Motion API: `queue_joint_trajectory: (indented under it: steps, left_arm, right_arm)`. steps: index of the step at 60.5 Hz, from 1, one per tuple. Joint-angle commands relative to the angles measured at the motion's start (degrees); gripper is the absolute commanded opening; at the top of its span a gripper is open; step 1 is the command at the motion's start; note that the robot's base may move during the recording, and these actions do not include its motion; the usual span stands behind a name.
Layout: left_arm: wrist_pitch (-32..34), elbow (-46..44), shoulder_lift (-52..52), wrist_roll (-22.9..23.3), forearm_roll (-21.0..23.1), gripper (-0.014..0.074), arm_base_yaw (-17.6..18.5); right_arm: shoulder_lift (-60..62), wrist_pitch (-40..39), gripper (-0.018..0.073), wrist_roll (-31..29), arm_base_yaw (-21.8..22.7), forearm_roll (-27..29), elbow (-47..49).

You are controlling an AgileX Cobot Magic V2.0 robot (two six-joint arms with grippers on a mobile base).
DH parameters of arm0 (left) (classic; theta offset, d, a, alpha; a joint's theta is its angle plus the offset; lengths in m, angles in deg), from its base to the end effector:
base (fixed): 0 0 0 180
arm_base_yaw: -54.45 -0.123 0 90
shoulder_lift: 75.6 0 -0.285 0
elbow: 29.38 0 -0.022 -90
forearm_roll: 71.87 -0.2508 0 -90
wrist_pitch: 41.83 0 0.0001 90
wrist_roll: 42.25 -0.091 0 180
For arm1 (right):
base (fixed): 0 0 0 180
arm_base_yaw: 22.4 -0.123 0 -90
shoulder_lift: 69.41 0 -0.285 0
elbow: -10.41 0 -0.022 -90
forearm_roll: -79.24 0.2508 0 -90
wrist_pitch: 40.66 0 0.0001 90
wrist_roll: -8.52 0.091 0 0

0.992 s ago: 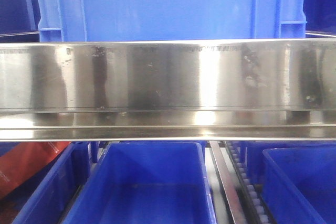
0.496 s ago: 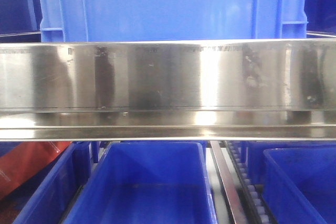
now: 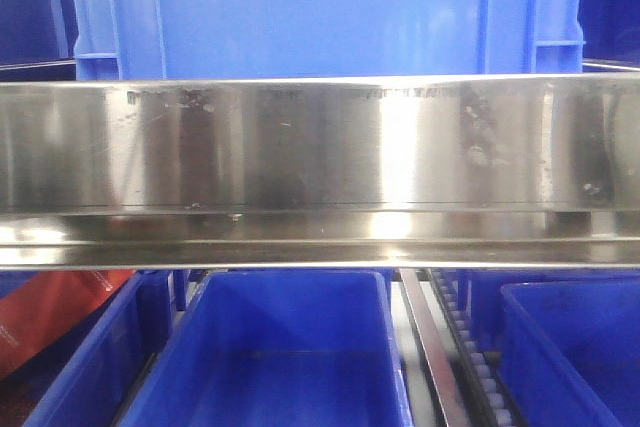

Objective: Place cylindrical capacitor in blue bin on shelf

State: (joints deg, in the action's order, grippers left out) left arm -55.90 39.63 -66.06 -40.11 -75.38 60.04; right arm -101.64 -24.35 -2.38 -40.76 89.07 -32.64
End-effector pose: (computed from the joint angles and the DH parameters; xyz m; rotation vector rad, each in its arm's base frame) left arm 0.0512 -0.0036 0.2374 0.0852 1.6140 -0.0463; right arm 0.0810 0.0315 0.3577 -0.3124 1.5702 0.2677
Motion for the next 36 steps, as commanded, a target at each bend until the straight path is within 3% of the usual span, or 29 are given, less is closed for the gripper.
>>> queue_joint_trajectory:
  steps: [1, 6, 9, 36]
  left_arm:
    - [5.73, 5.22, -1.76, -0.19, 0.71, -0.0111, -0.31]
    - [12.7, 8.2, -1.76, -0.19, 0.71, -0.0111, -0.31]
    - [8.86, 8.2, -1.76, -0.19, 0.81, -0.0111, -0.21]
    - [9.48, 8.2, -1.76, -0.19, 0.81, -0.0111, -0.21]
  right_arm:
    - [0.2, -1.36, -0.0144, -0.13, 0.15, -0.02, -0.28]
    - [0.2, -1.25, -0.0144, -0.13, 0.15, -0.02, -0.28]
    - [0.2, -1.39, -0.0144, -0.13, 0.15, -0.02, -0.28]
    - [0.2, -1.49, -0.0144, -0.13, 0.15, -0.02, -0.28]
